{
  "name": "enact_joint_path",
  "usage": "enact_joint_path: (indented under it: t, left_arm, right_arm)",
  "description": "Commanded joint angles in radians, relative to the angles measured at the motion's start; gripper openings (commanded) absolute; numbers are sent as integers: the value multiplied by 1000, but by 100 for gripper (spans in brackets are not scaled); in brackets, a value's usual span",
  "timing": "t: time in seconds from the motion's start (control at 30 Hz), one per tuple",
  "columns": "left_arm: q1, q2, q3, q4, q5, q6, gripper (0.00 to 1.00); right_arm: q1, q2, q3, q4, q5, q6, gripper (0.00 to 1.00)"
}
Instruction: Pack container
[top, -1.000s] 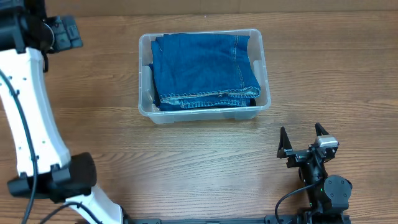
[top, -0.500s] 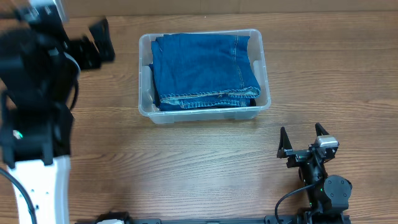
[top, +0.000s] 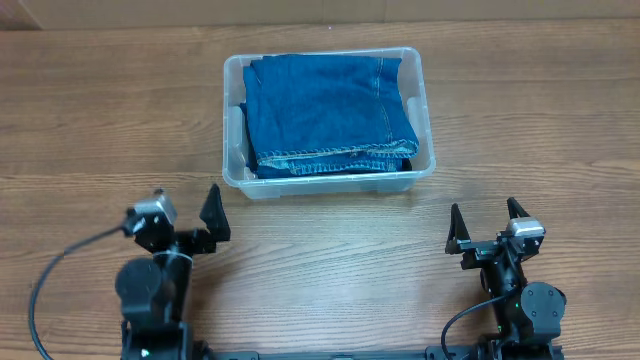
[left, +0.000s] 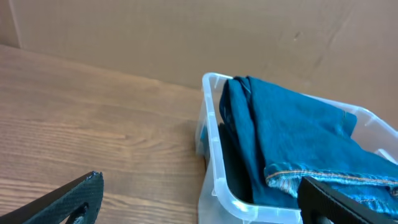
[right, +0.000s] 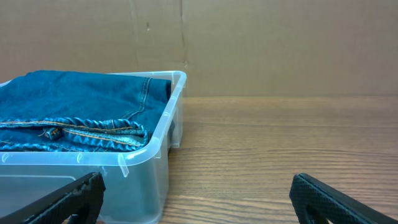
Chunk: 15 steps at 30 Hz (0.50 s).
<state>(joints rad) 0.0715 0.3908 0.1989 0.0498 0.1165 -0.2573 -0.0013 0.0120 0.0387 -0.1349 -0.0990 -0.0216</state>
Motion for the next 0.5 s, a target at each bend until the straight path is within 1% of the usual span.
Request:
enact_joint_path:
  t: [0.0,0.1,0.17,0.27,0.3,0.37,0.47]
  left_arm:
    - [0,-84,-70,19,-23,-13,100]
    - [0,-193,-148,19,-46,-13,100]
    - [0,-235,-185,18,-45,-13,100]
    - [-1,-258,-194,-2,-68,-8,100]
    - [-1,-277,-194,-30,-76,-7,100]
    - [-1,-339,-194,-130,-77,21,100]
    - [-27,-386,-194,-128,-89,87,100]
  right_arm:
    - [-6,-9,-5,3,1,7,100]
    - [-6,-9,-5,3,1,7,100]
    - [-6,-9,-5,3,1,7,100]
    - [-6,-9,-5,3,1,7,100]
    - [-6,-9,-5,3,1,7,100]
    - [-6,-9,-5,3,1,7,100]
    - [-6,-9,-5,3,1,7,100]
